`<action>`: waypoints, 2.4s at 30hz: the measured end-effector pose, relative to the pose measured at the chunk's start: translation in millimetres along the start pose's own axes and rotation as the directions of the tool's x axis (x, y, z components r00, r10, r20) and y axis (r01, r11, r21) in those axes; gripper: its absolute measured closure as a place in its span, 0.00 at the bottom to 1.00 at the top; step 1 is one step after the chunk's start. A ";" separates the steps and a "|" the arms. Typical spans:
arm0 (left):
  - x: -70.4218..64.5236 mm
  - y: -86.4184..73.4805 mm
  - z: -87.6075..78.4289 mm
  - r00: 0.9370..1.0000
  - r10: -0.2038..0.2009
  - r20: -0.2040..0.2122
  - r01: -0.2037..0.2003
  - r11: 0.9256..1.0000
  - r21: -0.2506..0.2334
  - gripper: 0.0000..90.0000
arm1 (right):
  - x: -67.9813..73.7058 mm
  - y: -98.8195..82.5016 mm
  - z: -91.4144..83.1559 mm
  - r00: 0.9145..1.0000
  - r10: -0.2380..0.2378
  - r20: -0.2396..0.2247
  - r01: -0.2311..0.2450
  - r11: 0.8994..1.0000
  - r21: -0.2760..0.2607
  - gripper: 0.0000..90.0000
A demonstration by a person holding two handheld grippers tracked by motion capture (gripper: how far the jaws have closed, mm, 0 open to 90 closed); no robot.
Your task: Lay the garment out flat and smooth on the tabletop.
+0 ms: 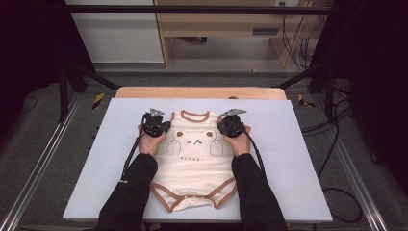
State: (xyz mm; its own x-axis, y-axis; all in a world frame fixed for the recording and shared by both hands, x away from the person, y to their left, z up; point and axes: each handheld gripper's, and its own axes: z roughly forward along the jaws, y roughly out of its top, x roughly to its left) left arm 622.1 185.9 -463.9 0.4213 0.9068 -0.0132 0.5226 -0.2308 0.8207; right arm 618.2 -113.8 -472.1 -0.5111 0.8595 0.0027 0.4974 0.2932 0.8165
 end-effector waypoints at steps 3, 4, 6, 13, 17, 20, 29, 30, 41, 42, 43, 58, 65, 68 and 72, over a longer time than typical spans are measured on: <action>-1.5 9.1 4.2 1.000 0.010 -0.012 -0.010 1.000 -0.007 0.98 | -3.3 6.0 0.6 1.000 -0.003 0.029 0.004 0.999 -0.037 0.95; -2.0 9.6 6.2 1.000 0.010 -0.010 -0.009 1.000 0.010 0.98 | -4.3 6.3 1.3 0.999 -0.005 0.033 0.006 0.999 -0.033 0.95; -2.2 6.8 9.9 1.000 0.000 -0.016 0.001 0.999 0.045 0.97 | -5.3 4.2 3.9 0.999 -0.012 0.038 0.012 1.000 0.007 0.92; 3.6 8.0 -14.6 0.999 -0.023 0.028 0.023 1.000 0.002 0.52 | -11.7 3.6 -19.5 0.999 0.006 0.048 -0.007 1.000 0.009 0.51; 3.4 5.1 -49.3 0.994 0.001 0.111 0.004 0.999 -0.046 0.38 | -12.7 4.2 -58.0 0.999 0.045 0.016 -0.043 0.996 -0.082 0.36; -0.5 -4.7 -73.7 0.982 0.015 0.191 -0.007 0.999 -0.039 0.24 | -5.6 -3.5 -87.1 0.997 0.065 -0.044 -0.070 0.989 -0.127 0.25; -18.7 -53.6 -125.9 0.956 0.044 0.290 -0.020 0.996 -0.084 0.05 | 33.4 -49.5 -141.8 0.983 0.004 -0.186 -0.028 0.991 -0.130 0.08; -21.9 -58.7 -130.6 0.953 0.045 0.298 -0.020 0.996 -0.086 0.03 | 38.3 -54.9 -145.3 0.980 0.000 -0.198 -0.026 0.991 -0.130 0.08; -76.2 -120.9 -164.3 0.924 0.088 0.373 -0.069 0.996 -0.063 0.20 | 96.2 -104.2 -157.6 0.944 -0.080 -0.319 0.064 0.996 -0.061 0.30; -80.2 -126.2 -164.4 0.925 0.092 0.369 -0.079 0.996 -0.049 0.23 | 100.4 -107.0 -157.2 0.939 -0.091 -0.332 0.077 0.995 -0.056 0.32; -83.4 -130.0 -164.4 0.924 0.100 0.369 -0.096 0.995 -0.031 0.26 | 104.4 -109.7 -156.4 0.934 -0.099 -0.344 0.087 0.995 -0.051 0.34; -107.5 -155.6 -179.0 0.920 0.128 0.370 -0.181 0.977 0.110 0.83 | 121.4 -129.1 -148.9 0.919 -0.115 -0.378 0.160 0.983 0.089 0.88; -101.1 -154.4 -187.6 0.912 0.110 0.395 -0.185 0.970 0.159 1.00 | 124.8 -127.5 -155.3 0.876 -0.068 -0.478 0.142 0.982 0.121 0.96; -97.1 -156.1 -194.1 0.909 0.108 0.403 -0.183 0.971 0.153 1.00 | 125.3 -128.8 -158.1 0.867 -0.058 -0.495 0.154 0.976 0.155 0.95; -95.0 -155.1 -194.6 0.917 0.133 0.375 -0.189 0.975 0.115 0.93 | 125.7 -130.1 -158.2 0.866 -0.048 -0.498 0.147 0.976 0.162 0.73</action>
State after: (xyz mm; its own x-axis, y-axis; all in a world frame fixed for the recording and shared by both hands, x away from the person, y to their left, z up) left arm 356.8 204.3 -478.8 0.7341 0.6688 -0.1172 0.5158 -0.4370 0.7369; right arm 378.3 -110.2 -486.6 -0.8155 0.5220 0.2500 0.5233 0.4806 0.7037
